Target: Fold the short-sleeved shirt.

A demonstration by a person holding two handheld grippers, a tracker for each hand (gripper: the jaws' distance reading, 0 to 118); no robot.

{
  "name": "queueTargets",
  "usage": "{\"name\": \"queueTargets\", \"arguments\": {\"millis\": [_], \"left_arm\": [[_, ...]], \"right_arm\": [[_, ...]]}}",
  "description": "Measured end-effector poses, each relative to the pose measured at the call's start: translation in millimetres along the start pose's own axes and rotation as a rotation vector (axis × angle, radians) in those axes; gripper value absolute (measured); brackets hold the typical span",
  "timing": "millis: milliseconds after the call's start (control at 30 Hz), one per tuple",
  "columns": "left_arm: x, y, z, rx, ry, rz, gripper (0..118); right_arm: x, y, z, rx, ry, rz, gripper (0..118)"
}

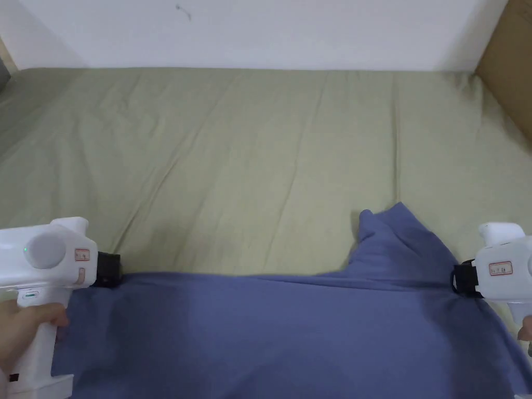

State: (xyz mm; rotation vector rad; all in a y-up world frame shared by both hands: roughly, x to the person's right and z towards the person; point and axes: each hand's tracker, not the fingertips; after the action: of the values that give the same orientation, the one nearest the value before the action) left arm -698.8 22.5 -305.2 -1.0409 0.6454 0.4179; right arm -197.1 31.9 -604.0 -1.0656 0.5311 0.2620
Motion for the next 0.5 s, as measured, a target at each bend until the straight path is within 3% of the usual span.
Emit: {"name": "queueTargets", "arguments": {"millis": [33,67,233,500], "left_arm": [[-1.3,0.5,4.7,0.010,0.000,-0.005,12],[-2.6,1.4,7.2,0.015,-0.049,0.005,3],[8.6,-5.6,40.6,0.039,-0.026,-0.054,3],[-13.5,-55.4,139.7,0.134,-0.075,-0.025,3]], "right_arm": [[-0.4,-1.1,3.4,0.007,0.004,-0.008,6],[-0.8,-1.5,7.2,0.017,0.012,-0.011,6],[-0.3,2.1,41.5,0.056,0.086,-0.065,6],[0.2,-27.7,128.4,0.127,0.089,-0.013,6]]}}
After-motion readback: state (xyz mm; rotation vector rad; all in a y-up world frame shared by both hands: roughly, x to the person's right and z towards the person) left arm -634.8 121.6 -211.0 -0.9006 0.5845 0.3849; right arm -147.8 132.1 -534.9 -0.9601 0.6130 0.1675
